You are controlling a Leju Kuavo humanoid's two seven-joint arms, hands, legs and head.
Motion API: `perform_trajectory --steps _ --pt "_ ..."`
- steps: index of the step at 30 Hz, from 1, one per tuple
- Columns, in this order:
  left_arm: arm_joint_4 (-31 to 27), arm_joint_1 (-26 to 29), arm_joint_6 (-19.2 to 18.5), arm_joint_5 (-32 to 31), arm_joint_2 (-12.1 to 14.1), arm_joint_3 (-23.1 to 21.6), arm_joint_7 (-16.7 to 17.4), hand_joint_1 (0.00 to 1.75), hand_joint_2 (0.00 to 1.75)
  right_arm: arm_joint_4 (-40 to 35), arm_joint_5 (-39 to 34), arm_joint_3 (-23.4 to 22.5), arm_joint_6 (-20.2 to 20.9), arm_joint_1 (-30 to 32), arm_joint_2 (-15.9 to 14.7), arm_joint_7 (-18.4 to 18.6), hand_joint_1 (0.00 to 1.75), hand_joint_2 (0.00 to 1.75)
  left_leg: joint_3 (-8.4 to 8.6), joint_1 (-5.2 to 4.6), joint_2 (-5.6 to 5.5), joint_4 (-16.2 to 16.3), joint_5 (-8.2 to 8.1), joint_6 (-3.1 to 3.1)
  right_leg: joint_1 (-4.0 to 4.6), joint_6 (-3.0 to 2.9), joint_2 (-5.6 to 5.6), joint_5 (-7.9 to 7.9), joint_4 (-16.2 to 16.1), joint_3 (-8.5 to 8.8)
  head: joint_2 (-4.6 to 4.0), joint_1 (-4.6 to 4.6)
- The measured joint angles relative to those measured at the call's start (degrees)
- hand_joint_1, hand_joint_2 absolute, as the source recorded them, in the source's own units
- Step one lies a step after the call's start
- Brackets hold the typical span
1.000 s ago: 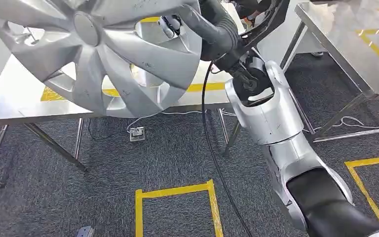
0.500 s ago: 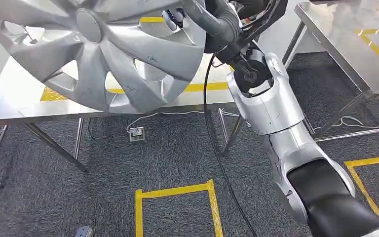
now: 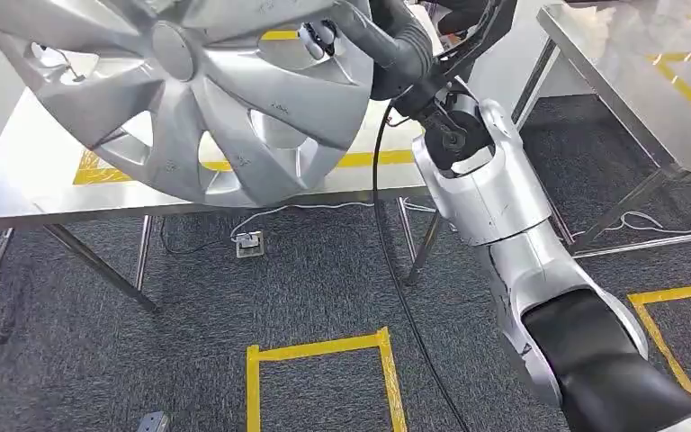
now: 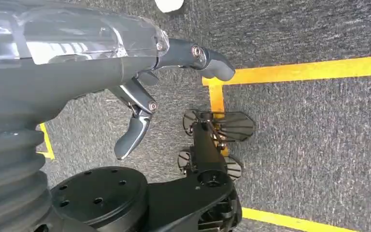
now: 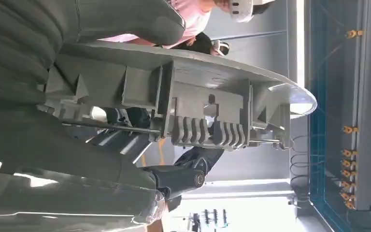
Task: Take the parts from the cabinet and place them on the table.
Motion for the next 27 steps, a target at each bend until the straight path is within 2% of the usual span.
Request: perform_trajectory --steps 5,13,15,16,18,19,20,21,22,23,24,25,26,27 --pt "0.24 -0.01 -0.68 0.02 0.00 0.00 -0.22 0.00 1.75 0.09 0.22 0.00 0.02 0.01 0.00 -0.17 1.75 1.75 0.00 0.00 0.00 0.00 0.00 0.00 0.00 0.00 0.00 0.00 0.00 0.00 0.00 0.00" --pt "0.48 -0.01 -0.50 -0.44 0.11 0.50 -0.13 0.00 1.75 0.29 0.31 0.00 0.02 -0.01 0.15 -0.17 1.75 1.75 0.00 -0.61 -0.02 0.08 -0.27 0.65 -0.56 0.91 -0.05 0.06 -0.41 0.13 0.00 -0.31" --pt "0.57 -0.01 -0.61 -0.50 0.13 0.74 -0.04 0.00 1.75 0.37 0.33 0.00 0.02 -0.12 0.22 -0.17 1.75 1.75 0.77 -0.06 0.13 -0.86 0.03 1.14 -0.52 1.52 0.03 -0.83 0.52 -0.01 0.00 -0.22" --pt "0.61 -0.10 -0.68 -0.52 0.13 0.85 -0.04 0.00 1.75 0.42 0.33 0.00 0.02 -0.25 0.22 -0.17 1.75 1.75 0.96 -0.03 0.17 -0.92 -0.06 1.34 -0.57 1.70 0.03 -2.35 3.32 -1.41 0.00 0.04" --pt "0.70 -0.15 -0.72 -0.59 0.13 0.87 -0.04 0.00 1.75 0.57 0.33 -0.02 0.02 -0.15 0.17 -0.20 1.75 1.75 1.17 -0.06 0.19 -0.92 -0.25 1.58 -0.70 1.94 0.04 -6.30 12.76 -6.35 0.00 0.41" --pt "0.76 -0.14 -0.77 -0.59 0.13 0.87 -0.04 0.00 1.75 0.66 0.33 -0.02 0.02 -0.02 0.17 -0.20 1.75 1.75 1.27 -0.08 0.19 -0.91 -0.42 1.71 -0.72 1.99 0.03 -7.25 16.61 -8.67 0.00 0.37" --pt "0.81 -0.10 -0.85 -0.57 0.13 0.87 -0.07 0.00 1.75 0.81 0.37 0.00 0.00 0.19 0.13 -0.20 1.75 1.75 1.49 -0.09 0.17 -0.91 -0.59 1.68 -0.74 1.92 0.03 -6.67 18.16 -9.96 0.00 0.46" --pt "0.85 -0.09 -0.92 -0.57 0.13 0.87 -0.09 0.00 1.75 1.03 0.37 0.00 0.00 0.29 0.09 -0.20 1.75 1.75 1.86 -0.11 0.10 -0.91 -0.88 1.62 -0.74 1.72 0.03 -4.50 16.73 -9.73 0.00 0.55" --pt "0.87 -0.10 -0.92 -0.57 0.13 0.87 -0.15 0.00 1.75 1.12 0.37 0.00 0.02 0.26 0.11 -0.20 1.75 1.75 2.25 -0.14 0.03 -0.91 -1.11 1.51 -0.73 1.44 0.03 -1.60 13.20 -8.58 0.00 0.68" --pt "0.90 -0.11 -0.90 -0.59 0.11 0.87 -0.17 0.00 1.75 1.12 0.37 0.00 0.02 0.17 0.11 -0.20 1.75 1.75 2.80 -0.27 0.00 -0.91 -1.42 1.34 -0.66 0.96 0.04 1.94 7.97 -6.59 0.00 0.83" --pt "0.92 -0.08 -0.85 -0.63 0.09 0.87 -0.17 0.00 1.75 1.12 0.37 0.00 0.02 0.03 0.11 -0.20 1.75 1.75 3.11 -0.28 0.02 -0.99 -1.75 1.25 -0.48 0.33 0.05 4.74 3.05 -4.77 0.00 1.03" --pt "0.92 -0.10 -0.85 -0.68 -0.20 0.90 -0.15 0.00 1.75 1.20 0.33 -0.02 0.04 -0.08 0.13 -0.22 1.75 1.75 3.10 -0.38 0.08 -1.01 -1.91 0.98 -0.24 -0.30 0.06 3.98 2.25 -3.99 0.00 0.56" --pt "0.92 -0.19 -0.85 -0.70 -0.15 0.90 -0.09 0.00 1.75 1.29 0.35 0.00 0.07 -0.28 0.20 -0.22 1.75 1.75 2.90 -0.25 0.15 -0.93 -1.90 0.73 -0.02 -0.50 0.01 3.90 0.77 -3.56 0.00 0.50" --pt "0.96 -0.18 -0.85 -0.72 -0.15 0.92 -0.09 0.00 1.75 1.40 0.33 -0.02 0.07 -0.33 0.22 -0.24 1.75 1.75 2.73 -0.23 0.28 -0.96 -1.93 0.38 0.07 -0.75 -0.03 3.20 0.20 -3.42 0.00 0.85"
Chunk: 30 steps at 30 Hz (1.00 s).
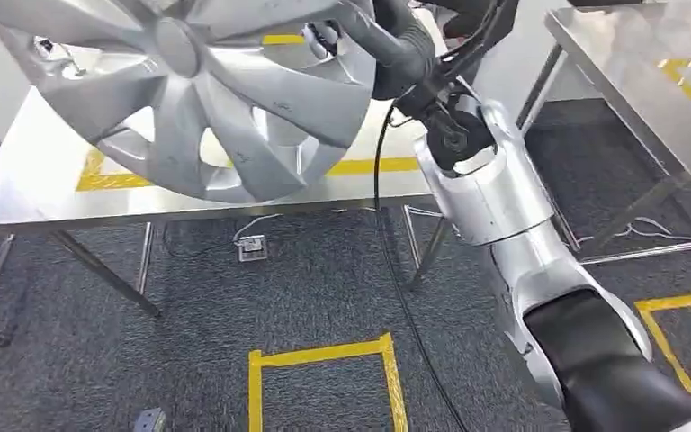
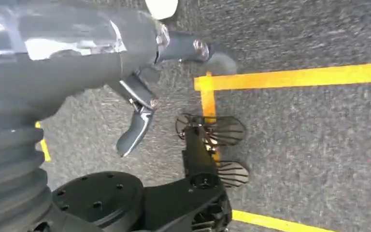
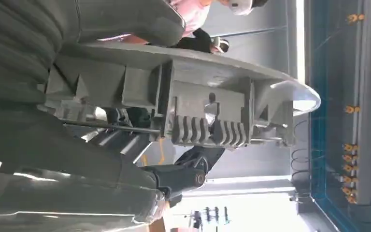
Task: Take the parts from the cabinet and place them on the table.
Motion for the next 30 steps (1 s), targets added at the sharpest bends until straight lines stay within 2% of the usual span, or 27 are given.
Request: perform_trajectory --steps 2,3,4,6,7,8,9,10,11,12,13,14,15,16,18,19,20,22,23,24,25,26,27,28,29,30 --pt "0.07 -0.08 -0.02 -0.09 -0.07 0.00 -0.04 0.00 1.75 0.09 0.11 0.02 0.02 -0.01 -0.07 0.00 1.75 1.75 0.51 -0.22 0.22 -0.49 -0.19 -0.56 -0.22 -0.31 0.12 -0.08 -0.74 0.46 0.00 -0.20" --pt "0.07 -0.07 0.00 -0.11 0.11 0.02 -0.11 0.00 1.75 0.04 0.11 0.02 0.02 0.07 0.04 0.00 1.75 1.75 0.51 -0.14 0.26 -0.22 -0.80 -0.76 -0.85 -0.26 -0.06 0.18 -1.69 1.53 0.00 0.13" --pt "0.07 -0.08 0.00 -0.15 0.00 0.02 -0.13 0.00 1.75 0.09 0.11 0.00 0.13 -0.09 0.11 0.00 1.75 1.75 -0.10 -0.17 -0.10 1.26 -1.44 -1.14 -0.99 -0.41 -0.03 0.09 -2.33 2.12 -0.02 -0.37" --pt "0.09 -0.25 0.04 -0.15 0.00 0.09 -0.18 0.00 1.75 0.13 0.02 0.00 0.22 -0.33 0.33 -0.20 1.75 1.75 -4.96 0.23 -0.34 9.52 -4.71 -1.83 -1.16 -0.56 -0.08 -0.25 -2.45 2.70 0.00 -1.66" --pt "0.20 -0.08 0.07 -0.22 0.02 0.18 -0.13 0.00 1.75 0.22 0.02 0.00 0.22 -0.30 0.33 -0.18 1.75 1.75 -7.54 0.54 -0.36 13.46 -5.60 -2.16 -1.22 -0.53 -0.07 -0.61 -2.43 3.01 -0.02 -1.86" --pt "0.24 0.04 0.04 -0.31 0.02 0.28 -0.11 0.00 1.75 0.33 0.11 0.02 0.22 -0.18 0.33 -0.17 1.75 1.75 -9.25 0.81 -0.35 15.38 -5.30 -2.41 -1.33 -0.36 -0.01 -0.98 -2.37 3.38 0.00 -2.12" --pt "0.26 0.11 0.00 -0.37 0.02 0.31 -0.11 0.00 1.75 0.50 0.13 0.09 0.22 -0.03 0.28 -0.15 1.75 1.75 -9.75 1.05 -0.30 14.76 -3.55 -2.73 -1.54 -0.08 0.05 -1.47 -2.21 3.84 0.00 -2.23" --pt "0.28 0.11 0.00 -0.39 0.00 0.31 -0.13 0.00 1.75 0.59 0.15 0.09 0.24 0.08 0.28 -0.15 1.75 1.75 -9.49 1.21 -0.24 13.11 -1.64 -2.99 -1.67 0.17 0.05 -1.89 -2.01 4.17 0.00 -2.34" --pt "0.28 0.10 -0.02 -0.46 0.04 0.37 -0.13 0.00 1.75 0.59 0.13 0.09 0.26 0.14 0.31 -0.15 1.75 1.75 -7.41 1.66 0.01 7.28 3.10 -3.53 -2.11 0.73 0.04 -2.99 -1.40 4.97 0.00 -2.58" --pt "0.31 0.11 -0.02 -0.48 0.11 0.39 -0.13 0.00 1.75 0.59 0.13 0.07 0.28 0.00 0.35 -0.15 1.75 1.75 -5.71 2.00 0.44 2.58 5.97 -4.01 -2.39 1.26 0.02 -3.91 -0.76 5.44 0.00 -2.69" --pt "0.31 0.12 -0.07 -0.55 -0.11 0.39 -0.11 0.00 1.75 0.61 0.11 0.07 0.31 -0.19 0.48 -0.15 1.75 1.75 -5.24 1.45 0.72 3.01 4.20 -4.52 -2.16 1.84 0.11 -4.52 -0.65 5.40 0.00 -3.11" --pt "0.37 0.10 -0.13 -0.55 -0.06 0.46 -0.15 0.00 1.75 0.74 0.09 0.02 0.44 -0.35 0.55 -0.20 1.75 1.75 -4.34 1.51 0.79 1.09 3.36 -3.43 -2.03 2.32 0.28 -5.03 0.30 5.22 0.00 -3.78" --pt "0.42 0.11 -0.15 -0.53 -0.02 0.46 -0.13 0.00 1.75 0.74 0.04 0.02 0.59 -0.34 0.59 -0.22 1.75 1.75 -4.49 1.47 0.79 1.64 3.05 -2.49 -2.07 2.40 0.34 -5.10 -0.04 5.34 0.00 -3.31" --pt "0.44 0.06 -0.22 -0.57 -0.02 0.44 -0.09 0.00 1.75 0.72 0.11 0.09 0.68 -0.30 0.68 -0.22 1.75 1.75 -4.47 1.25 0.73 1.85 2.58 -1.89 -2.08 2.65 0.33 -5.06 -0.11 5.44 0.00 -2.82" --pt "0.44 0.07 -0.17 -0.61 -0.07 0.48 -0.13 0.00 1.75 0.72 0.24 0.06 0.74 -0.32 0.63 -0.22 1.75 1.75 -3.80 1.36 0.55 1.72 2.20 -1.27 -2.26 2.87 0.25 -5.28 0.71 5.33 0.00 -2.28" --pt "0.44 0.04 -0.17 -0.63 -0.07 0.48 -0.13 0.00 1.75 0.72 0.24 0.02 0.81 -0.40 0.63 -0.22 1.75 1.75 -3.41 1.35 0.48 1.67 1.87 -0.78 -2.25 3.04 0.18 -5.34 3.22 4.08 0.00 -1.79" --pt "0.44 0.04 -0.15 -0.63 -0.07 0.48 -0.13 0.00 1.75 0.74 0.24 0.02 0.81 -0.41 0.66 -0.22 1.75 1.75 -3.01 1.27 0.48 1.65 1.50 -0.53 -2.20 3.20 0.17 -6.47 7.15 1.83 0.00 -1.33" --pt "0.46 0.14 -0.13 -0.63 -0.07 0.48 -0.13 0.00 1.75 0.96 0.20 0.02 0.81 -0.13 0.66 -0.24 1.75 1.75 -2.06 0.90 0.52 1.65 0.63 -0.14 -2.12 3.25 0.15 -10.19 15.55 -3.59 0.00 -0.72" --pt "0.48 0.24 -0.13 -0.63 -0.07 0.48 -0.11 0.00 1.75 1.12 0.22 0.04 0.81 0.19 0.66 -0.24 1.75 1.75 -1.54 0.69 0.51 1.65 0.20 -0.10 -2.00 3.03 0.15 -11.11 17.85 -5.49 0.00 -0.57" --pt "0.48 0.31 -0.13 -0.63 -0.09 0.48 -0.11 0.00 1.75 1.27 0.22 0.04 0.79 0.51 0.61 -0.24 1.75 1.75 -0.91 0.39 0.46 1.65 -0.22 -0.10 -1.67 2.60 0.15 -10.55 17.93 -6.40 0.00 -0.39" --pt "0.50 0.37 -0.13 -0.63 -0.11 0.46 -0.11 0.00 1.75 1.42 0.24 0.04 0.79 0.60 0.57 -0.24 1.75 1.75 -0.19 0.06 0.39 1.63 -0.73 -0.01 -1.29 1.86 0.20 -8.30 15.80 -6.39 0.00 0.02" --pt "0.52 0.35 -0.11 -0.63 -0.11 0.46 -0.11 0.00 1.75 1.46 0.31 0.04 0.79 0.51 0.55 -0.24 1.75 1.75 0.53 -0.36 0.31 1.57 -1.20 0.09 -0.76 0.86 0.21 -4.86 11.84 -5.57 0.00 0.35" --pt "0.52 0.31 -0.11 -0.63 -0.13 0.48 -0.13 0.00 1.75 1.44 0.31 0.02 0.79 0.30 0.52 -0.24 1.75 1.75 1.29 -0.79 0.31 1.38 -1.60 0.27 0.07 -0.59 0.32 -0.64 6.85 -4.40 0.00 0.63" --pt "0.48 0.39 -0.13 -0.66 -0.48 0.46 -0.11 0.00 1.75 1.44 0.28 0.02 0.79 0.15 0.52 -0.24 1.75 1.75 1.67 -0.47 0.36 0.98 -1.90 0.45 1.21 -2.35 0.37 2.79 2.77 -3.74 0.00 0.74" --pt "0.50 0.30 -0.13 -0.66 -0.85 0.52 -0.13 0.00 1.75 1.49 0.15 -0.07 0.81 0.16 0.50 -0.33 1.75 1.75 2.07 -0.64 0.34 0.30 -2.01 0.24 0.97 -2.85 0.51 2.25 2.46 -3.26 0.00 -0.57" --pt "0.57 0.23 -0.09 -0.70 -0.76 0.57 -0.11 0.00 1.75 1.51 0.15 -0.04 0.79 0.00 0.70 -0.33 1.75 1.75 2.24 -0.24 0.45 -0.19 -1.84 -0.08 1.40 -2.56 0.94 2.20 0.82 -2.02 0.00 -0.81"
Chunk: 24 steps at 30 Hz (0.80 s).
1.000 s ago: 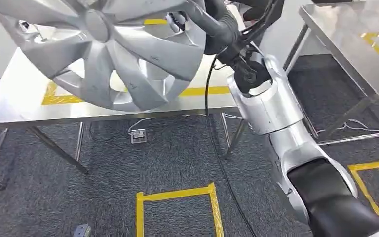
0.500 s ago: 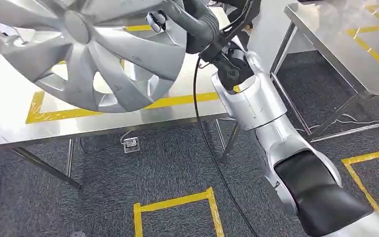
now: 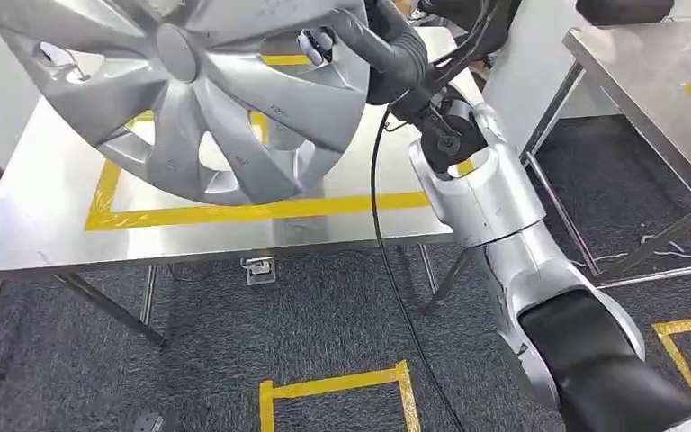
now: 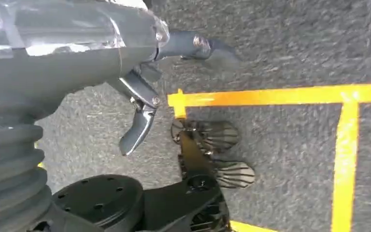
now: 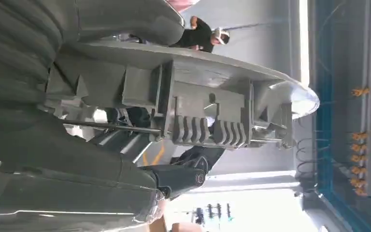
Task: Take the parts from the cabinet and place them on the table.
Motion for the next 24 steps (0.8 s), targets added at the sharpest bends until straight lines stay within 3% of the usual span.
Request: perform_trajectory --steps 1,2,3,4,5,6,8,9,10,11,12,13,14,15,16,17,18,19,20,22,23,24 --pt "0.00 -0.20 0.00 0.00 -0.04 0.02 0.02 0.00 1.75 -0.02 0.00 0.00 0.02 -0.36 0.00 0.00 1.75 1.75 0.23 0.15 0.10 0.05 0.45 -0.24 0.32 -0.74 -0.09 -0.04 -1.74 0.50 0.00 0.55" --pt "0.00 -0.25 -0.02 0.00 -0.17 0.07 -0.02 0.00 1.75 -0.02 0.09 0.09 0.02 -0.53 0.00 0.05 1.75 1.75 0.75 0.32 0.09 -0.65 0.71 -0.53 0.36 -1.04 -0.38 -0.29 -2.81 1.44 0.00 1.03" --pt "-0.04 -0.30 -0.04 0.00 -0.35 0.15 -0.02 0.00 1.75 -0.11 0.09 -0.02 0.02 -0.45 -0.02 0.04 1.75 1.75 1.46 0.04 -0.27 -1.36 0.15 -0.49 -0.18 -1.24 -0.55 0.07 -4.43 3.06 0.02 0.94" --pt "-0.04 -0.26 -0.04 0.00 -0.39 0.20 -0.02 0.00 1.75 -0.13 0.09 0.00 0.09 -0.51 0.00 0.04 1.75 1.75 1.43 0.08 -0.93 -0.26 -0.20 -0.72 -0.49 -0.88 -0.77 0.26 -5.58 4.33 -0.02 1.10" --pt "-0.04 -0.43 -0.02 0.00 -0.35 0.26 -0.02 0.00 1.75 -0.09 0.07 0.02 0.02 -0.72 0.04 0.02 1.75 1.75 0.04 0.12 -1.39 2.32 -0.88 -1.11 -0.83 -0.87 -0.93 0.23 -5.92 4.91 0.00 0.90" --pt "-0.04 -0.46 0.02 0.00 -0.33 0.31 -0.04 0.00 1.75 -0.09 -0.02 0.02 0.02 -0.75 0.09 0.00 1.75 1.75 -2.39 0.35 -1.52 6.15 -2.00 -1.53 -1.23 -0.54 -1.03 -0.03 -5.98 5.21 0.00 0.70" --pt "0.04 -0.16 0.07 0.00 -0.06 0.33 0.00 0.00 1.75 0.02 -0.04 0.07 0.02 -0.38 0.24 -0.02 1.75 1.75 -7.75 1.14 -1.37 13.32 -4.88 -2.64 -2.02 0.73 -1.00 -0.96 -5.92 5.85 0.00 0.09" --pt "0.11 0.00 0.07 0.00 0.00 0.33 0.00 0.00 1.75 0.07 0.00 0.11 0.02 -0.07 0.20 0.00 1.75 1.75 -9.24 1.57 -1.14 14.01 -4.64 -3.40 -2.57 1.40 -0.97 -1.47 -5.77 6.29 0.00 -0.20" --pt "0.13 0.09 0.07 0.00 0.07 0.33 0.00 0.00 1.75 0.09 0.04 0.13 0.02 0.21 0.20 0.02 1.75 1.75 -9.51 2.08 -0.71 12.33 -2.65 -4.30 -3.18 2.07 -0.93 -2.12 -5.44 6.77 0.00 -0.37" --pt "0.13 0.10 0.07 0.00 0.09 0.33 0.00 0.00 1.75 0.11 0.04 0.11 0.02 0.31 0.22 0.02 1.75 1.75 -8.75 2.76 -0.36 8.68 0.58 -5.16 -3.98 2.91 -0.93 -2.98 -4.81 7.16 0.00 -0.57" --pt "0.13 0.11 0.07 0.00 0.13 0.35 0.00 0.00 1.75 0.11 0.04 0.11 0.02 0.23 0.26 0.02 1.75 1.75 -7.55 3.50 0.17 4.23 4.46 -6.43 -4.61 3.80 -0.92 -4.00 -3.82 7.33 0.00 -0.85" --pt "0.13 0.15 0.07 -0.02 0.11 0.37 0.00 0.00 1.75 0.13 0.04 0.11 0.02 0.13 0.39 0.00 1.75 1.75 -7.00 4.35 0.58 0.96 6.95 -7.77 -4.95 4.73 -0.93 -5.19 -2.41 7.28 0.00 -1.38" --pt "0.13 0.24 0.04 -0.11 -0.44 0.37 0.02 0.00 1.75 0.18 0.04 0.09 0.02 0.20 0.48 0.00 1.75 1.75 -7.92 3.53 0.54 2.13 5.01 -7.90 -4.83 5.50 -0.56 -5.90 -1.56 6.87 0.00 -2.72" --pt "0.28 0.16 0.07 -0.24 0.06 0.55 0.02 0.00 1.75 0.31 0.00 0.07 0.00 0.12 0.55 -0.02 1.75 1.75 -7.70 3.50 0.90 2.74 4.15 -4.44 -4.65 6.04 -0.48 -6.35 -0.11 5.65 0.00 -3.17" --pt "0.31 0.44 -0.04 -0.26 0.11 0.72 -0.04 0.00 1.75 0.48 0.20 0.15 -0.13 0.36 0.55 0.02 1.75 1.75 -8.18 3.59 0.78 3.29 4.14 -3.71 -4.73 5.94 -0.60 -6.88 0.31 5.68 -0.02 -1.54" --pt "0.37 0.59 -0.20 -0.28 0.09 0.74 -0.04 0.00 1.75 0.44 0.41 0.24 0.04 0.33 0.65 0.04 1.75 1.75 -8.20 3.58 0.99 3.74 3.66 -3.08 -4.76 6.22 -0.77 -7.43 -0.30 6.35 0.00 -1.27" --pt "0.39 0.48 -0.22 -0.35 0.09 0.77 -0.07 0.00 1.75 0.42 0.48 0.22 0.02 0.33 0.81 0.11 1.75 1.75 -7.90 3.70 0.81 3.97 3.42 -2.73 -4.78 6.81 -0.80 -7.80 -0.72 6.85 0.00 -1.29" --pt "0.42 0.43 -0.22 -0.35 0.11 0.81 -0.15 0.00 1.75 0.44 0.48 0.11 0.02 0.28 0.76 0.11 1.75 1.75 -7.54 3.59 0.59 3.85 3.20 -2.57 -4.78 6.96 -0.68 -7.33 0.68 6.40 0.00 -0.72" --pt "0.44 0.44 -0.22 -0.35 0.15 0.83 -0.20 0.00 1.75 0.46 0.46 0.07 0.02 0.25 0.79 0.07 1.75 1.75 -7.08 3.55 0.53 3.67 3.01 -2.48 -4.76 6.84 -0.90 -7.90 3.99 5.07 0.00 0.18" --pt "0.50 0.65 -0.20 -0.35 0.20 0.85 -0.18 0.00 1.75 0.72 0.42 0.09 0.02 0.72 0.81 -0.04 1.75 1.75 -5.79 3.07 0.63 3.16 2.34 -2.31 -4.60 6.97 -0.95 -11.44 12.63 0.41 0.00 1.22" --pt "0.59 0.78 -0.20 -0.37 0.20 0.85 -0.13 0.00 1.75 0.96 0.44 0.11 0.02 1.18 0.83 -0.04 1.75 1.75 -5.00 2.72 0.66 2.92 1.88 -2.12 -4.40 6.57 -0.97 -12.95 15.64 -1.58 0.00 1.51" --pt "0.66 0.93 -0.20 -0.35 0.22 0.85 -0.11 0.00 1.75 1.20 0.46 0.13 0.04 1.64 0.83 -0.04 1.75 1.75 -4.25 2.40 0.67 2.88 1.64 -2.11 -4.08 6.09 -1.01 -13.44 16.83 -2.75 0.00 1.75"
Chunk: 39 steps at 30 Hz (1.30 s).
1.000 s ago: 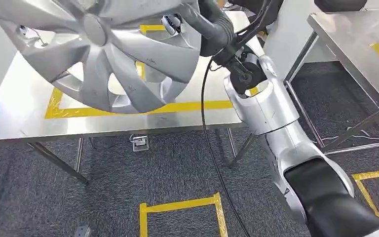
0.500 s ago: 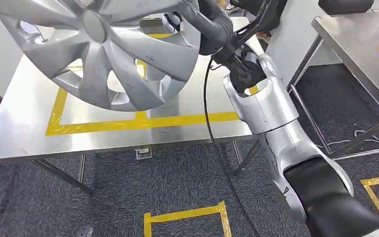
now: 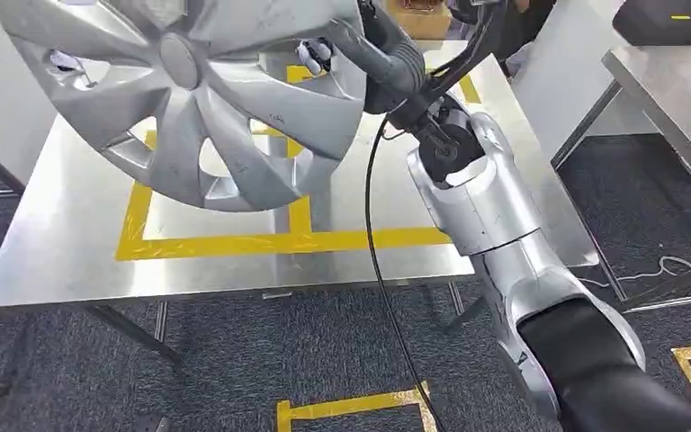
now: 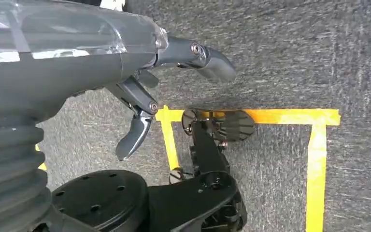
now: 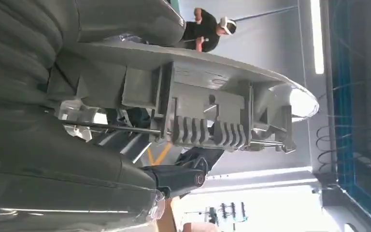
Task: Take the parts from the cabinet and place them on the table.
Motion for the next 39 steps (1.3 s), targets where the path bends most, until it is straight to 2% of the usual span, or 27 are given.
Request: perform_trajectory --steps 1,2,3,4,5,6,7,8,9,13,16,17,26,32,34,37,39 --pt "0.02 0.09 0.00 0.00 0.04 0.00 -0.02 0.00 1.75 0.27 0.09 0.02 -0.02 0.22 0.00 0.00 1.75 1.75 0.70 -0.42 -0.06 -0.12 -0.42 -0.03 0.54 -0.90 0.02 1.01 -0.75 -0.36 0.00 0.33" --pt "0.02 0.11 0.00 -0.02 0.02 0.00 -0.07 0.00 1.75 0.55 0.11 -0.02 -0.04 0.17 -0.11 0.00 1.75 1.75 1.32 -1.03 -0.20 -0.25 -0.73 -0.01 1.24 -2.07 0.08 3.68 -3.46 -0.17 0.00 0.81" --pt "0.04 0.08 0.04 -0.02 0.02 0.00 -0.09 0.00 1.75 0.59 0.11 -0.04 -0.04 -0.07 -0.18 -0.02 1.75 1.75 1.96 -1.69 -0.34 -0.60 -0.97 0.12 2.25 -3.94 0.19 7.88 -7.96 0.45 0.00 1.49" --pt "0.02 0.02 0.09 -0.09 -0.02 0.00 -0.15 0.00 1.75 0.48 0.06 -0.04 -0.04 -0.34 -0.17 -0.02 1.75 1.75 2.69 -2.02 -0.35 -1.23 -1.05 0.24 3.63 -6.09 0.35 12.35 -12.87 1.25 0.00 1.88" --pt "-0.09 -0.04 0.07 -0.11 -0.75 0.00 -0.15 0.00 1.75 0.37 0.00 -0.06 -0.04 -0.47 -0.13 -0.07 1.75 1.75 3.12 -2.05 -0.21 -1.83 -1.04 0.21 4.27 -8.13 0.45 13.31 -14.57 1.92 0.00 1.05" --pt "0.07 -0.12 0.24 -0.11 -0.43 0.09 -0.20 0.00 1.75 0.29 -0.07 -0.17 -0.13 -0.61 -0.15 -0.15 1.75 1.75 3.44 -1.87 -0.25 -2.79 -0.94 0.22 3.97 -7.13 0.61 14.12 -16.51 2.85 0.00 0.07" --pt "0.07 -0.25 0.22 -0.11 -0.35 0.11 -0.15 0.00 1.75 0.27 -0.09 -0.15 -0.15 -0.97 -0.15 -0.15 1.75 1.75 3.37 -1.76 -0.35 -3.07 -0.45 1.07 4.30 -4.85 0.53 14.48 -17.62 3.33 0.00 0.26" --pt "0.07 -0.43 0.15 -0.09 -0.35 0.11 -0.11 0.00 1.75 0.27 -0.07 -0.13 -0.15 -1.36 -0.18 -0.13 1.75 1.75 3.44 -1.73 -0.43 -3.35 -0.50 1.08 4.34 -4.39 0.52 14.71 -17.85 3.24 0.00 0.55" --pt "0.04 -0.46 0.04 -0.09 -0.53 0.13 -0.13 0.00 1.75 0.27 -0.07 -0.13 -0.15 -1.49 -0.26 0.11 1.75 1.75 3.44 -1.76 -0.51 -3.37 -0.52 1.06 4.27 -4.46 0.47 14.61 -17.79 3.24 0.00 0.75" --pt "0.07 -0.62 0.04 -0.17 -0.66 0.41 -0.24 0.00 1.75 0.27 -0.31 -0.13 0.00 -1.43 -0.52 0.24 1.75 1.75 3.33 -1.99 -1.36 -3.40 -0.60 1.02 4.01 -5.24 0.28 13.75 -17.70 3.26 0.00 0.50" --pt "0.15 -0.59 0.09 -0.26 -0.66 0.44 -0.24 0.00 1.75 0.27 -0.35 -0.13 0.07 -1.30 -0.61 0.15 1.75 1.75 3.18 -2.49 -1.76 -3.40 -0.63 1.11 3.49 -4.92 0.15 12.38 -18.64 3.85 0.00 0.59" --pt "0.20 -0.54 0.09 -0.26 -0.66 0.44 -0.24 0.00 1.75 0.27 -0.35 -0.13 0.07 -1.14 -0.61 0.15 1.75 1.75 3.21 -2.58 -1.84 -3.40 -0.61 1.14 3.31 -4.21 0.09 12.47 -18.62 3.90 0.00 0.42" --pt "0.33 -0.58 -0.24 -0.68 -0.61 0.59 -0.52 0.00 1.75 0.20 -0.40 -0.17 -0.37 -1.43 -0.63 -0.02 1.75 1.75 3.26 -2.61 -1.71 -3.42 -0.40 1.45 3.25 -3.96 0.11 12.62 -18.62 3.95 0.00 0.05" --pt "0.35 -0.58 -0.15 -1.05 -0.61 1.18 -0.52 0.00 1.75 0.22 1.56 -0.41 -2.78 -1.91 -0.66 -0.77 1.75 1.75 3.32 -2.61 -1.67 -3.43 -0.34 1.53 3.26 -3.99 0.12 12.66 -18.61 3.99 0.00 0.05" --pt "0.37 -0.59 -0.06 -1.03 -0.63 1.42 -0.50 0.00 1.75 0.20 7.41 -0.44 -5.63 -2.26 -0.83 -3.33 1.75 1.75 3.34 -2.62 -1.68 -3.42 -0.34 1.54 3.25 -4.00 0.12 12.66 -18.60 4.01 0.00 0.02" --pt "0.42 -0.55 0.07 -0.92 -0.68 1.49 0.13 0.00 1.75 0.20 26.23 -0.33 -11.91 -4.42 -1.79 -10.29 1.75 1.75 3.31 -2.66 -1.75 -3.42 -0.32 1.56 3.21 -3.98 0.09 12.67 -18.60 4.01 0.00 0.00" --pt "0.48 -0.48 0.44 -0.74 -0.68 1.60 0.31 0.00 1.75 0.22 33.16 -0.17 -13.53 -6.68 -2.49 -11.50 1.75 1.75 3.31 -2.66 -1.74 -3.43 -0.32 1.57 3.21 -3.98 0.10 12.67 -18.60 4.01 0.00 0.09"
